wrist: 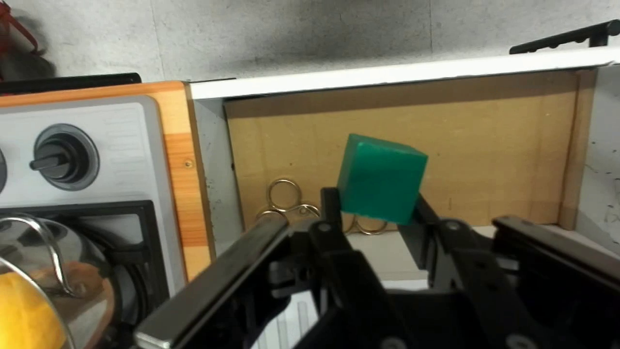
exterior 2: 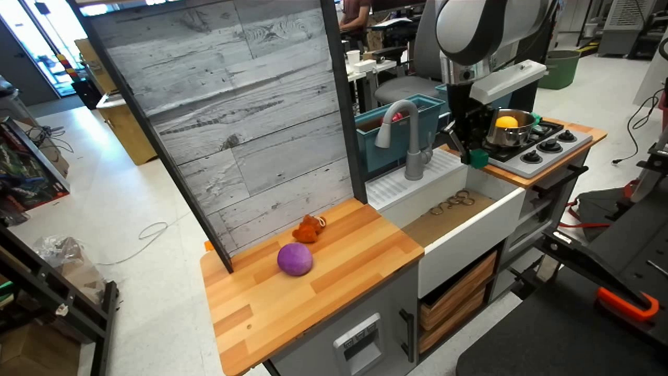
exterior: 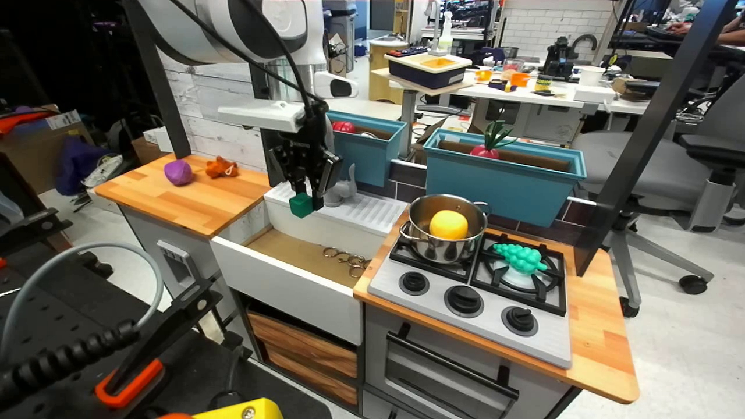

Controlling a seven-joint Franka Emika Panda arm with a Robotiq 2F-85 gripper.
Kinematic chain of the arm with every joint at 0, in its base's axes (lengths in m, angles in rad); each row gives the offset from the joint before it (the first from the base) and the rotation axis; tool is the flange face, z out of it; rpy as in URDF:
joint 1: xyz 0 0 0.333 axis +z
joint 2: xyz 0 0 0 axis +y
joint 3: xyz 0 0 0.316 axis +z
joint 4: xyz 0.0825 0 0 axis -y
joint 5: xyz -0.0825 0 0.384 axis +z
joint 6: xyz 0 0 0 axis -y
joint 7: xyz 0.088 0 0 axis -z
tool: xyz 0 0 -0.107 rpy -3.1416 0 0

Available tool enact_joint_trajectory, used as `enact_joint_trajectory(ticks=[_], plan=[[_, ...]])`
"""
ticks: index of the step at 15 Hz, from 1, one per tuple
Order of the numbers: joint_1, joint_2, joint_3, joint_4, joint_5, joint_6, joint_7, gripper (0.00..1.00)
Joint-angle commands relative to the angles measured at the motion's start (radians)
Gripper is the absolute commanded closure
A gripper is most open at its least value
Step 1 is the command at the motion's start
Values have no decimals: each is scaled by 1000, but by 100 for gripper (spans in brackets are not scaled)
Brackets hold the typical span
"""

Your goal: Put the green block inside the sink

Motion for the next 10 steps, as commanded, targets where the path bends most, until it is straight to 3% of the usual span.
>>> enact_joint_trajectory(ticks=[1, 10], plan=[[-20, 82, -22, 121, 7, -74, -25, 90], [-42, 377, -53, 475, -16, -178, -68, 90]])
